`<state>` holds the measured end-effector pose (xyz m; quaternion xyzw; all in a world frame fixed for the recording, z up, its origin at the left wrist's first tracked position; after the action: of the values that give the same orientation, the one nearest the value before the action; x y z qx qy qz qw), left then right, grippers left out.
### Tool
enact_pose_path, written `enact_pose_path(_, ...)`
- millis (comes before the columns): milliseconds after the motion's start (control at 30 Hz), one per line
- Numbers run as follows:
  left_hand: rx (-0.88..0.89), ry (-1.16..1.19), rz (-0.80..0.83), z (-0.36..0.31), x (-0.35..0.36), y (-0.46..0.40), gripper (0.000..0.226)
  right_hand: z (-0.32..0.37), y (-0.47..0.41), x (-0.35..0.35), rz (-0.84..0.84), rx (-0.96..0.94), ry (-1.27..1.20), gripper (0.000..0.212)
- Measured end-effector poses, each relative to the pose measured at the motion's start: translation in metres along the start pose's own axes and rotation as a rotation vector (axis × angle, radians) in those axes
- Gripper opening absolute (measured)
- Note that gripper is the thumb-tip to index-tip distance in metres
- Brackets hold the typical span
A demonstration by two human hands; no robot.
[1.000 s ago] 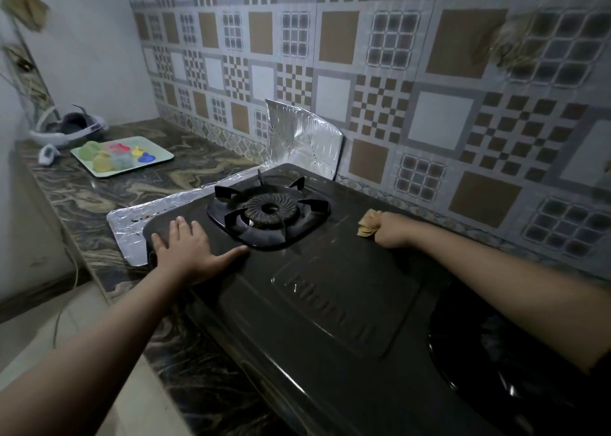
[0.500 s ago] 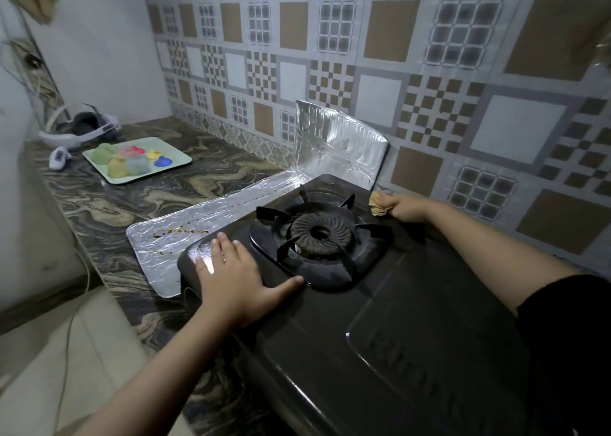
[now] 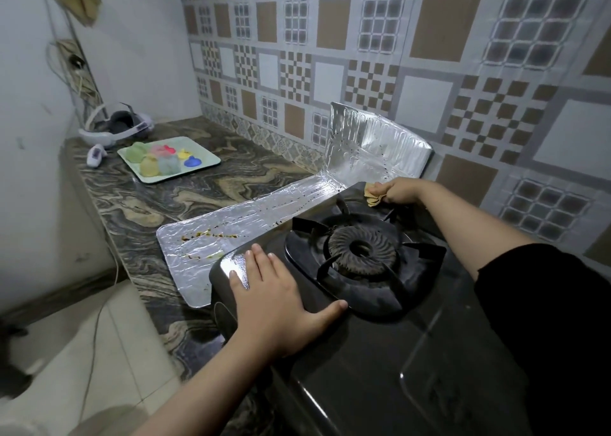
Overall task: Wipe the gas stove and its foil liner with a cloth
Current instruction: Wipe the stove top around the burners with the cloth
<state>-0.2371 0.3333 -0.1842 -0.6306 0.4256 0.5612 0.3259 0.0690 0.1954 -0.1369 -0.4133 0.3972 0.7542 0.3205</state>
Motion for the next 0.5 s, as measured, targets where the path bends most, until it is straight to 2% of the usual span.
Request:
enact_pose_path(200,-0.004,0.01,0.0,-0.001,0.0,0.001,0.138,0.026,-0.017,-0.005,0.02,0.001,0.133,0.055)
enact_pose_path(367,-0.005,0.021,-0.005,0.0,-0.001,0.002,0.139,0.036,-0.013,-0.003,-0.06,0.01,0.078,0.048)
enact_pose_path(500,-0.006,0.038,-0.007,0.0,0.0,0.002,0.139,0.069,-0.003,0.001,-0.037,-0.089,0.033,0.05)
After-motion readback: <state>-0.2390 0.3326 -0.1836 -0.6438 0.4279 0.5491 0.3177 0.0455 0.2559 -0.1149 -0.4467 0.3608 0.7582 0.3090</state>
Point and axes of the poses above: each hand's wrist, its own y-axis away from the middle knuckle, its own x-axis out of the palm, z = x × y, the point moved 4 cm from there along -y, towards the middle knuckle
